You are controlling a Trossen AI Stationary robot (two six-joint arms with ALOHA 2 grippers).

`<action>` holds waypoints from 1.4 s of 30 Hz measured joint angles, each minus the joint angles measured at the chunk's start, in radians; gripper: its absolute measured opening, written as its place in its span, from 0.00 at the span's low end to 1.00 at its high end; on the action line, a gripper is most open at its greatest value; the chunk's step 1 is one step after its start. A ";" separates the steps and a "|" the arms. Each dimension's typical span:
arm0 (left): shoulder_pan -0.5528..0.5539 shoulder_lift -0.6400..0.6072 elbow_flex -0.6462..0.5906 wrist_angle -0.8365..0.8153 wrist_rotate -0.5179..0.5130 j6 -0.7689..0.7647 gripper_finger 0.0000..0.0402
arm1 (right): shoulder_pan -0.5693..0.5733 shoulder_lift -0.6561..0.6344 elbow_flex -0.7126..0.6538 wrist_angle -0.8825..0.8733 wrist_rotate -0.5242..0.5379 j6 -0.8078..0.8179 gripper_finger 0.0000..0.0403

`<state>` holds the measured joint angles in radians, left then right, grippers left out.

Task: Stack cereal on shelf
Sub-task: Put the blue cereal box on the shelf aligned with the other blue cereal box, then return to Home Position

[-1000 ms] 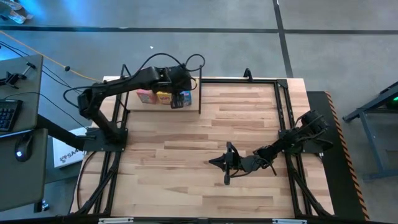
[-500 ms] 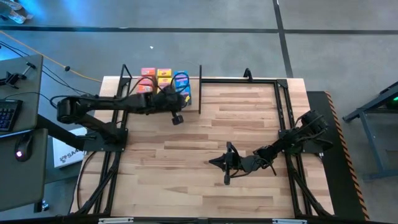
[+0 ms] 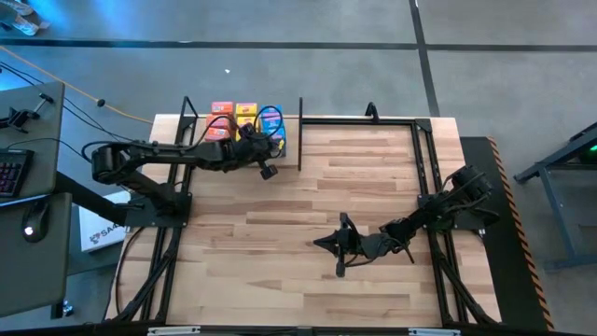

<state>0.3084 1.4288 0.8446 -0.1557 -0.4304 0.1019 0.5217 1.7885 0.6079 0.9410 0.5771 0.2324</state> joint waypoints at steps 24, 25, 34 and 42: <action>-0.119 -0.334 -0.411 0.531 0.457 -0.047 0.00 | -0.143 -0.149 -0.002 -0.147 -0.162 -0.117 0.00; -0.120 -0.357 -0.438 0.549 0.489 -0.048 0.00 | -0.168 -0.171 -0.002 -0.176 -0.198 -0.127 0.00; -0.119 -0.549 -0.617 0.625 0.550 -0.076 0.00 | -0.323 -0.405 -0.002 -0.492 -0.301 -0.253 0.00; -0.111 -0.702 -0.697 0.633 0.624 -0.083 0.00 | -0.440 -0.507 -0.002 -0.631 -0.507 -0.293 0.00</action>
<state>0.1976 0.7271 0.1475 0.4776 0.1939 0.0186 0.0815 1.2819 0.6061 0.3095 0.0700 -0.0611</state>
